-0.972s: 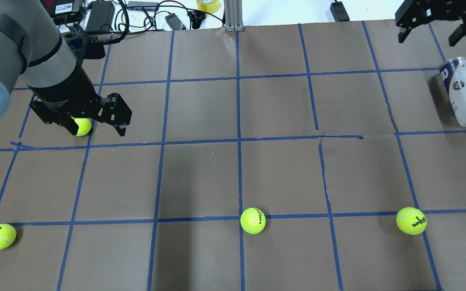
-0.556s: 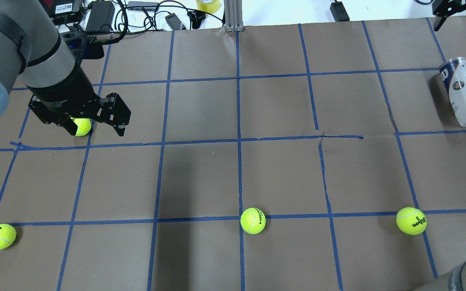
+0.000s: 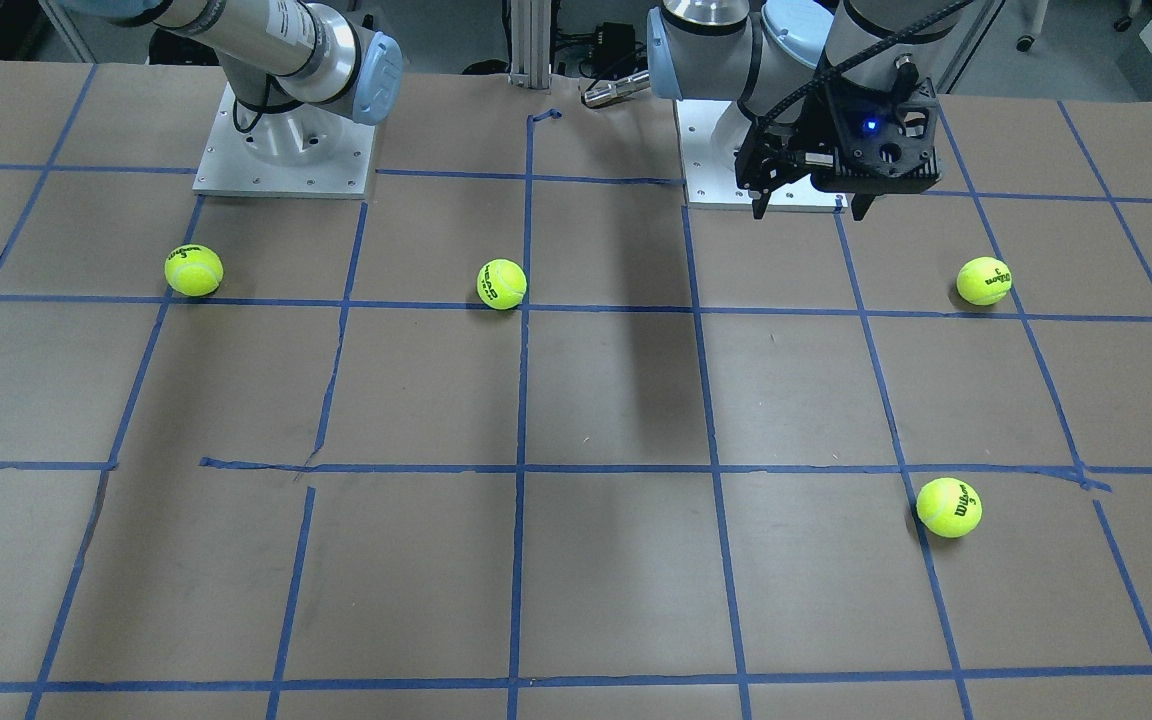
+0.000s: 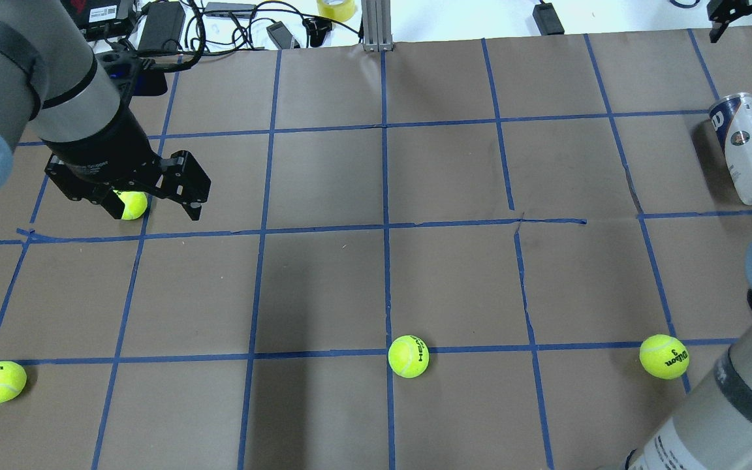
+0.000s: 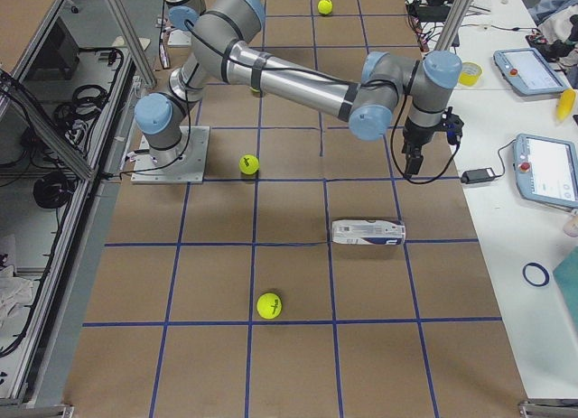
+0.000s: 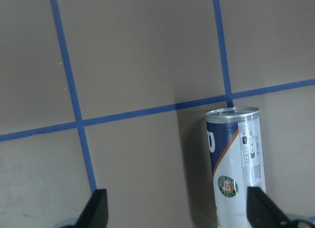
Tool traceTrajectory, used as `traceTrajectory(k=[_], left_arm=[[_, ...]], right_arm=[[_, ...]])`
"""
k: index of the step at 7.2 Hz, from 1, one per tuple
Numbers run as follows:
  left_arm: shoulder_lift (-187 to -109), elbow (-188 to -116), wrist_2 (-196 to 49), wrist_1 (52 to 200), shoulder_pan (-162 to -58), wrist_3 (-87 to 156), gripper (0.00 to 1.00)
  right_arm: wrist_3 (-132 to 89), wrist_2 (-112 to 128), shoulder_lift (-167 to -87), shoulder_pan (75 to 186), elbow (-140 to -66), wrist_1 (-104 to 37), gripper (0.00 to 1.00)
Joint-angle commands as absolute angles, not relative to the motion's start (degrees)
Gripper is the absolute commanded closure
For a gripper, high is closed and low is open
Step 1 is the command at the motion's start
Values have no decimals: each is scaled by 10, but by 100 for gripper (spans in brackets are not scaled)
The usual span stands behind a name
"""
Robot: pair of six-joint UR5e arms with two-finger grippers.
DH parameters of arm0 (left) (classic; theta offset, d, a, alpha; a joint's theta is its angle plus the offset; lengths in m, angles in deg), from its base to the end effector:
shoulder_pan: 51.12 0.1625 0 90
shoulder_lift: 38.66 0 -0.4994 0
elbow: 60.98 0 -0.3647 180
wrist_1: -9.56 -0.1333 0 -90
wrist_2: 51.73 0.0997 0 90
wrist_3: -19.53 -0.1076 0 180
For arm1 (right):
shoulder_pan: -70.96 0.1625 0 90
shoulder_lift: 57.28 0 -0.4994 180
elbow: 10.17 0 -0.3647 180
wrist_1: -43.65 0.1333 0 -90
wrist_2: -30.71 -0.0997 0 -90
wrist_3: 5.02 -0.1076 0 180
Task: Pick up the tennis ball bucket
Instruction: 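Lower the right gripper around the can's open end and close it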
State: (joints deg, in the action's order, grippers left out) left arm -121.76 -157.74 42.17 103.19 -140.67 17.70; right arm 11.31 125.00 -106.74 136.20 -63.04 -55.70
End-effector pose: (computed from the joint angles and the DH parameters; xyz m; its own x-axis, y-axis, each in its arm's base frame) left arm -0.1229 -0.3987 0.5460 -0.9974 0.0282 -0.0659 0.0240 0.9977 0.0630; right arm -0.2209 -0.7779 0.4239 -0.9830 0.1536 0.1005 0.1461 0.9862 -0.0784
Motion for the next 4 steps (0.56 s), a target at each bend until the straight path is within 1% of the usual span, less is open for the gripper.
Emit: traceTrajectory(k=[1,2,3,4], left_arm=[[-1218,-1578,421,1033,-1409,178,0],[-1218,-1582,420,1033,-1408,177,0],[-1218,-1585,420,1033,-1409,177,0],[-1217,-1585,420,1033,-1409,177,0]], right_arm=[[131,1249,-1025,1346,-620,-611,0],[133,1248,-1001,1344,-619,-650,0],[137,1251,-994,1341,-621,-639,0],[186,1252,-985,1334,-626,-644,0]])
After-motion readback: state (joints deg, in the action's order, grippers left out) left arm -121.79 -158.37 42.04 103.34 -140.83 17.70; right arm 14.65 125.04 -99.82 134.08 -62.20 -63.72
